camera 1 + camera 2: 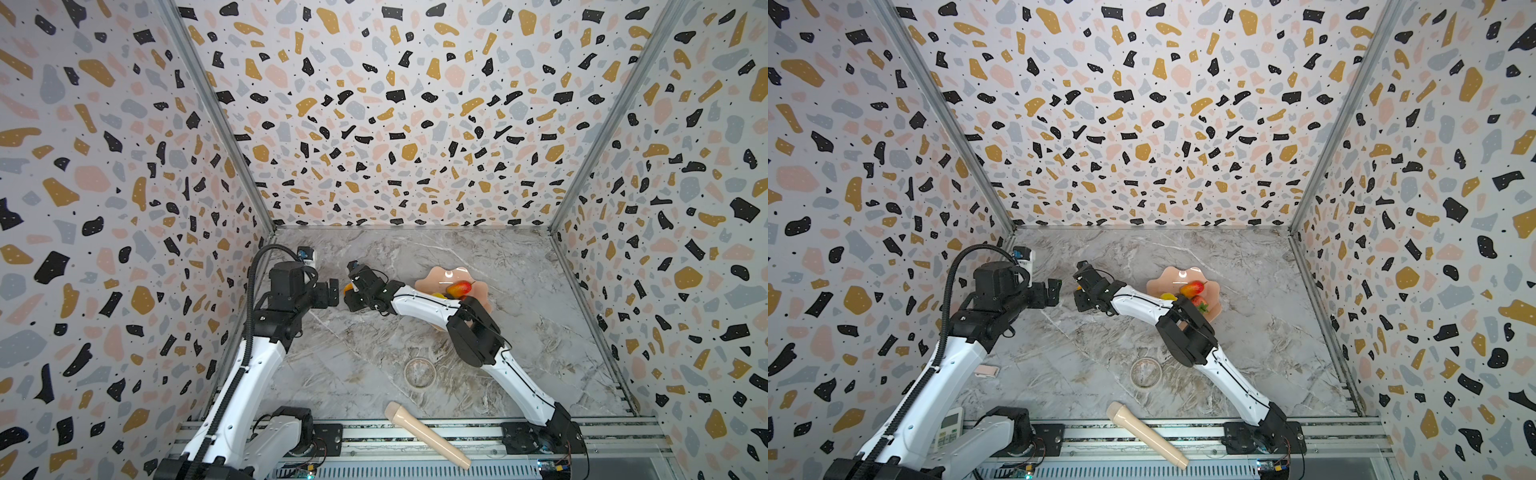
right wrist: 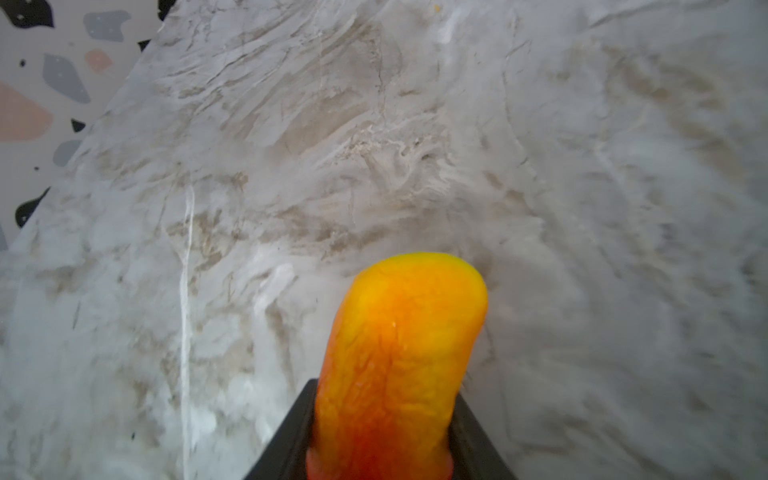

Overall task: Place and organize the fake fruits in the fruit bowl
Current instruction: 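Carry the second mango with the right gripper into the bowl and release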

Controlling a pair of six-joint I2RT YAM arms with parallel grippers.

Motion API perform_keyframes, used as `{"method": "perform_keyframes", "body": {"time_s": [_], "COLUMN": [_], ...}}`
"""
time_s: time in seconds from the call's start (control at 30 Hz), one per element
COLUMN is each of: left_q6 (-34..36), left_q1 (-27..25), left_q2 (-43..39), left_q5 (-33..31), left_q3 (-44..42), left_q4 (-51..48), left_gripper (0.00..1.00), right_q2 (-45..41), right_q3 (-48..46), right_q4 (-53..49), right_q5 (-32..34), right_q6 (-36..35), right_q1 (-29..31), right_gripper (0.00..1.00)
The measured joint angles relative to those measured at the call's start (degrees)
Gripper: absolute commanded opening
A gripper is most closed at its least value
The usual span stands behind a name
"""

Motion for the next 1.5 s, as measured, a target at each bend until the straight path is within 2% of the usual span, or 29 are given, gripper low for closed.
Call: {"method": "perform_keyframes", "body": {"time_s": [0.2, 0.3, 0.43, 0.63, 0.8, 1.1, 1.4, 1.5], "left_q6": [0.00, 0.00, 0.00, 0.00, 0.00, 0.00, 0.00, 0.00], "left_q1": [0.02, 0.02, 0.02, 0.02, 0.02, 0.02, 0.00, 0.00], "left_q2": [0.00, 0.00, 0.11, 0.15, 0.15, 0.15, 0.17, 0.22], "left_q5": [-0.15, -0.15, -0.13, -0.09, -0.09, -0.07, -0.07, -0.07], "left_q3": [0.00, 0.00, 0.00, 0.00, 0.00, 0.00, 0.00, 0.00], "left_q4": [-0.02, 0.00, 0.00, -0.02, 0.00, 0.00, 0.00, -0.02], "left_gripper": [1.00, 1.00, 1.00, 1.00, 1.00, 1.00, 1.00, 1.00], "right_q2": [-23.47, -34.58, -42.45, -40.59, -38.01, -33.92, -27.19, -26.38], "right_q3": [-17.68, -22.73, -25.88, -28.13, -31.52, -30.60, -26.16, -24.33], "right_q4": [-0.61, -2.51, -7.17, -15.69, -20.57, -23.61, -26.14, -26.93], "right_q5": [-5.03, -7.17, -10.19, -13.09, -14.75, -17.27, -17.88, -18.34], "right_q6": [-14.27, -21.20, -26.58, -28.92, -30.25, -32.22, -33.90, -34.38], "right_q1": [-7.30, -13.42, -21.99, -29.35, -30.18, -32.20, -32.63, -32.68], "right_gripper": [0.30, 0.30, 0.30, 0.31, 0.32, 0.34, 0.44, 0.53]}}
